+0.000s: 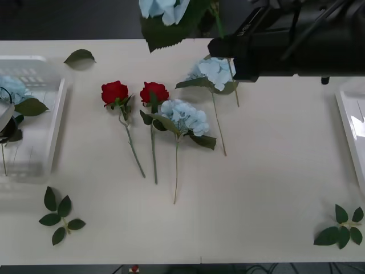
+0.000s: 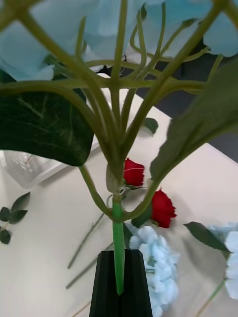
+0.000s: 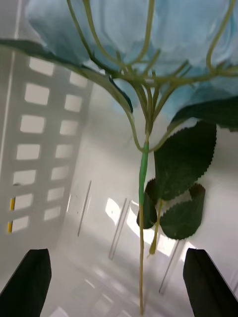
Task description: Place the red flowers into the right box and the blue flowers into the left box. If a person shows an open palm, hand one flower to the person first, then continue sorting.
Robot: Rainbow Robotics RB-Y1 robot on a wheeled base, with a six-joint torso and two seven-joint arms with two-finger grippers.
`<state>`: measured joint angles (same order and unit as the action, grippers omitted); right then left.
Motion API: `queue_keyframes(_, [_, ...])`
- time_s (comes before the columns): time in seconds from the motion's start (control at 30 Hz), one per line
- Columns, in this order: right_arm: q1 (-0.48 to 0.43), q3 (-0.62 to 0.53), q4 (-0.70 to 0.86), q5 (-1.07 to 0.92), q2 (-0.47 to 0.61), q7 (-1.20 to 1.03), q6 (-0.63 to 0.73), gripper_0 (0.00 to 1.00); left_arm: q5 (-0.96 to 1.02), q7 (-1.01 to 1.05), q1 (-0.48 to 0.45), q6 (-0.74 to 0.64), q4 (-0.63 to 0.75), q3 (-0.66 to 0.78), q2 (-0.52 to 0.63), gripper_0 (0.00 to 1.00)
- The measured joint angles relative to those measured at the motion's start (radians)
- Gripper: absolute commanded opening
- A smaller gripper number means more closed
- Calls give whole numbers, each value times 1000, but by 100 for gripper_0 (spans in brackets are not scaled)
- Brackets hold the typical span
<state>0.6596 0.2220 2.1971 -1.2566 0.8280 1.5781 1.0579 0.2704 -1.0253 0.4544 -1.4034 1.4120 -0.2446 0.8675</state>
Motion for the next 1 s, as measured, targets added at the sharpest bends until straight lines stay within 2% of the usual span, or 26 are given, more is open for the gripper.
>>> queue_keyframes(0.17, [-2, 115, 47, 218, -32, -141, -104, 0, 9, -23, 19, -97, 61, 19, -11, 80])
queue_keyframes(0.37, [-2, 245, 49, 435, -90, -245, -214, 0, 137, -79, 42, -205, 158, 56, -11, 81])
queue_keyframes(0.5, [-2, 280, 49, 479, -124, -304, -241, 0, 248, -84, 42, -217, 218, 85, -12, 81])
queue_keyframes(0.6, [-2, 283, 49, 483, -135, -305, -252, 0, 314, -84, 42, -214, 224, 98, -27, 86])
queue_keyframes(0.73, [-2, 282, 49, 482, -136, -305, -252, 0, 335, -98, 42, -182, 224, 105, -61, 90])
queue_keyframes(0.8, [-2, 282, 49, 482, -136, -305, -252, 0, 341, -200, 42, -149, 224, 105, -75, 92])
queue_keyframes(0.9, [-2, 282, 49, 482, -136, -305, -252, 0, 395, -458, 36, -62, 233, 105, -86, 92])
queue_keyframes(1.0, [-2, 282, 49, 482, -136, -305, -252, 0, 476, -492, 2, 58, 271, 105, -87, 92])
